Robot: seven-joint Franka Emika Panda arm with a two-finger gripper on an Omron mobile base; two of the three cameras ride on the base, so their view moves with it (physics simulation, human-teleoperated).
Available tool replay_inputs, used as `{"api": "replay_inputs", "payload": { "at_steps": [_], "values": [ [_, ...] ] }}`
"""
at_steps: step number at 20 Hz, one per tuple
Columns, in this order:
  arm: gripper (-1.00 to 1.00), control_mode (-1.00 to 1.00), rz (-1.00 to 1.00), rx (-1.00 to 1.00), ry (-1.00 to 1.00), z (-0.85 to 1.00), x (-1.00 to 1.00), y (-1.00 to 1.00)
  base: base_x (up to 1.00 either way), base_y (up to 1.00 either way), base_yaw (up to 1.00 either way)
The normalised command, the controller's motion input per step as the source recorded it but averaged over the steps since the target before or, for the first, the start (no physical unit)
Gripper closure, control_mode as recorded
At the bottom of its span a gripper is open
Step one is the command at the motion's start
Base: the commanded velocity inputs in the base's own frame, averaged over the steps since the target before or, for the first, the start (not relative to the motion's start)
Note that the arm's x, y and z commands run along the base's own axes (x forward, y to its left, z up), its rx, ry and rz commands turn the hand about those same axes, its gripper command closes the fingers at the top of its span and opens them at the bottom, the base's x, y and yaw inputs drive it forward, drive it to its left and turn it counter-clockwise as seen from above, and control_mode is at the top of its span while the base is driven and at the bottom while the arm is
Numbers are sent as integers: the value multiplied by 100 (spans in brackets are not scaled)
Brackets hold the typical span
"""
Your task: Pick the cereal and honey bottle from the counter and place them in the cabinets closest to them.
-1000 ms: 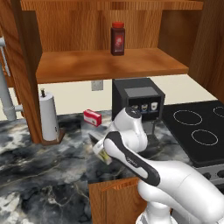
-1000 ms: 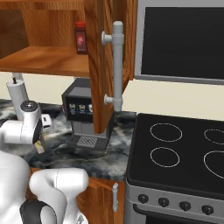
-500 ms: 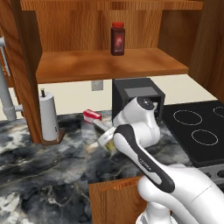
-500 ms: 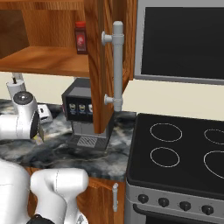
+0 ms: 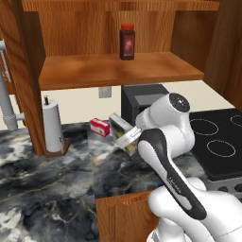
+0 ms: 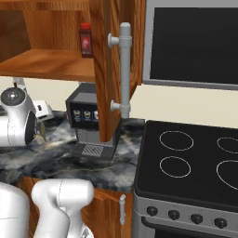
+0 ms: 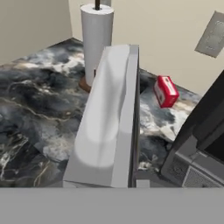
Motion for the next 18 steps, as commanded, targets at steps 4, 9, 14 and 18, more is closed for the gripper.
{"api": "replay_inputs", "payload": {
  "at_steps": [4, 9, 14, 18],
  "values": [
    [100, -100, -5, 2, -12, 72, -40, -28, 0, 0, 0],
    [100, -100, -4, 2, -13, 74, -40, -24, 0, 0, 0],
    [100, -100, -3, 3, -13, 78, -40, -17, 0, 0, 0],
    [100, -100, -4, 4, -12, 79, -41, -14, 0, 0, 0]
  ]
}}
